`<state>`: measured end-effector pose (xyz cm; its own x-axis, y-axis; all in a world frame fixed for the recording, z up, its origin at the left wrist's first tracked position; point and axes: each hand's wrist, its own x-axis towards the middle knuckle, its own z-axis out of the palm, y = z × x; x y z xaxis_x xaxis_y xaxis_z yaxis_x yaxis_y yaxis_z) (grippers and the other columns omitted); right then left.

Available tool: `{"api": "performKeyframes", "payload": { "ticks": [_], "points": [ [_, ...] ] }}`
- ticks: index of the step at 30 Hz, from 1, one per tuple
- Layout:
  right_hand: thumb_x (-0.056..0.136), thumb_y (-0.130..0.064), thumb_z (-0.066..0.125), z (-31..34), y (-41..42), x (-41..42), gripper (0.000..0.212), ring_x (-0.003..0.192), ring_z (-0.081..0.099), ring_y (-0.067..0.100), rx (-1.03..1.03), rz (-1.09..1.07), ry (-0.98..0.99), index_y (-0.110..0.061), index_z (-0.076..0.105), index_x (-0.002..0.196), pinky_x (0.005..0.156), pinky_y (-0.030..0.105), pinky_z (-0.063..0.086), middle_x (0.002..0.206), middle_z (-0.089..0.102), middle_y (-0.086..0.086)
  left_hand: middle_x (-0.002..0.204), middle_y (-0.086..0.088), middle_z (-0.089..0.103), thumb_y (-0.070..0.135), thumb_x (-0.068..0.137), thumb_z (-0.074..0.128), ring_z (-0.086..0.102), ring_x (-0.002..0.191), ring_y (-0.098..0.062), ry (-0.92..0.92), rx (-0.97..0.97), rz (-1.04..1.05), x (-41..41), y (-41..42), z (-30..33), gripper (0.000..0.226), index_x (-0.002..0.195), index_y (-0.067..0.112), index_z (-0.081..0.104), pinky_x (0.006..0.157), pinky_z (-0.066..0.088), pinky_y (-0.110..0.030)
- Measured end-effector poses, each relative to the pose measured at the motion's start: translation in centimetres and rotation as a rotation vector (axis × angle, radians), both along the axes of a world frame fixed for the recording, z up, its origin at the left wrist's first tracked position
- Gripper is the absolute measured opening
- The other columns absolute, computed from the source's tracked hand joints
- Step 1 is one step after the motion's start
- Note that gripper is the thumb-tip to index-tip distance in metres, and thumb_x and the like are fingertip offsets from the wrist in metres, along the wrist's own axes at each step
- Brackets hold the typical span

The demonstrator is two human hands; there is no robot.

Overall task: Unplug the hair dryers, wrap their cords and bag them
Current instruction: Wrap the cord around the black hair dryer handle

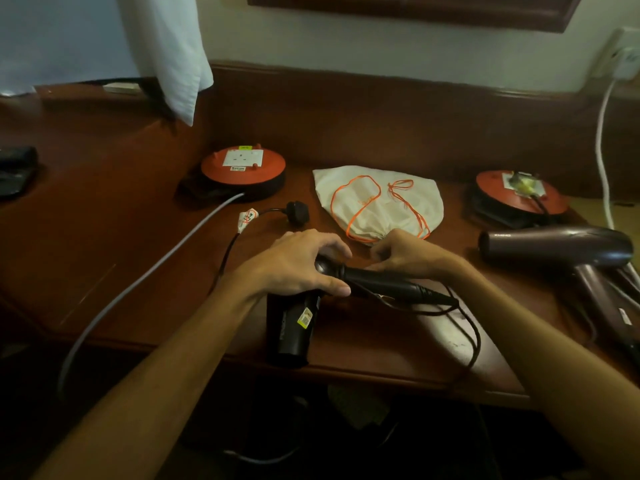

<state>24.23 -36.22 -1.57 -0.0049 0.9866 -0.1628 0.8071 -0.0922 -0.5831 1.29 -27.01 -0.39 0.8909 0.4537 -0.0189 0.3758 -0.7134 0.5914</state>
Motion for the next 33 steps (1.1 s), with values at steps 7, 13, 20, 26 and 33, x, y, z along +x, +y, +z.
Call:
{"api": "performKeyframes", "payload": {
  "ticks": [7, 13, 20, 26, 33],
  "points": [
    [0.096, -0.004, 0.052, 4.4, -0.8, -2.2, 0.018, 0.061, 0.042, 0.02, -0.189, 0.096, 0.193, 0.004, 0.069, 0.1, 0.053, 0.027, 0.035, 0.075, 0.05, 0.013, 0.109, 0.016, 0.054, 0.056, 0.078, 0.081, 0.047, 0.106, -0.011, 0.174, 0.175, -0.037, 1.3, -2.0, 1.7, 0.084, 0.15, 0.037, 0.042, 0.09, 0.03, -0.033],
    [0.101, -0.005, 0.05, 5.8, -2.6, -3.5, 0.021, 0.06, 0.049, 0.022, -0.246, 0.167, 0.211, 0.003, 0.069, 0.107, 0.053, 0.024, 0.041, 0.074, 0.058, 0.012, 0.085, 0.029, 0.041, 0.053, 0.083, 0.078, 0.042, 0.087, -0.003, 0.125, 0.171, -0.011, 1.0, -1.9, 1.6, 0.055, 0.134, 0.038, 0.064, 0.079, 0.027, -0.029],
    [0.103, -0.007, 0.051, 5.3, -6.5, -7.2, 0.026, 0.05, 0.059, 0.03, 0.024, 0.043, 0.3, -0.011, 0.064, 0.125, 0.049, 0.036, 0.049, 0.074, 0.074, 0.014, 0.086, 0.025, 0.063, 0.043, 0.079, 0.084, 0.056, 0.087, 0.007, -0.144, 0.025, 0.11, -0.3, 0.0, -0.2, 0.033, 0.111, 0.044, 0.076, 0.089, 0.043, -0.031],
    [0.107, -0.015, 0.041, 0.6, -9.1, -7.5, 0.062, 0.049, 0.046, 0.029, 0.023, 0.058, 0.324, -0.058, 0.027, 0.149, 0.047, 0.034, 0.044, 0.065, 0.062, 0.014, 0.074, 0.031, 0.067, 0.021, 0.081, 0.085, 0.06, 0.084, 0.014, -0.23, -0.076, 0.048, -0.8, 0.7, -0.2, 0.034, 0.114, 0.026, 0.08, 0.076, 0.041, -0.007],
    [0.098, -0.001, 0.047, -2.1, -8.7, -7.5, 0.067, 0.061, 0.057, 0.004, 0.326, 0.004, -0.038, -0.047, 0.043, 0.148, 0.059, 0.024, 0.051, 0.074, 0.051, -0.026, 0.075, 0.032, 0.065, 0.02, 0.083, 0.084, 0.061, 0.086, 0.018, -0.174, -0.121, 0.019, -1.1, 0.5, 0.6, 0.034, 0.117, 0.025, 0.077, 0.079, 0.04, -0.002]
  ]
}}
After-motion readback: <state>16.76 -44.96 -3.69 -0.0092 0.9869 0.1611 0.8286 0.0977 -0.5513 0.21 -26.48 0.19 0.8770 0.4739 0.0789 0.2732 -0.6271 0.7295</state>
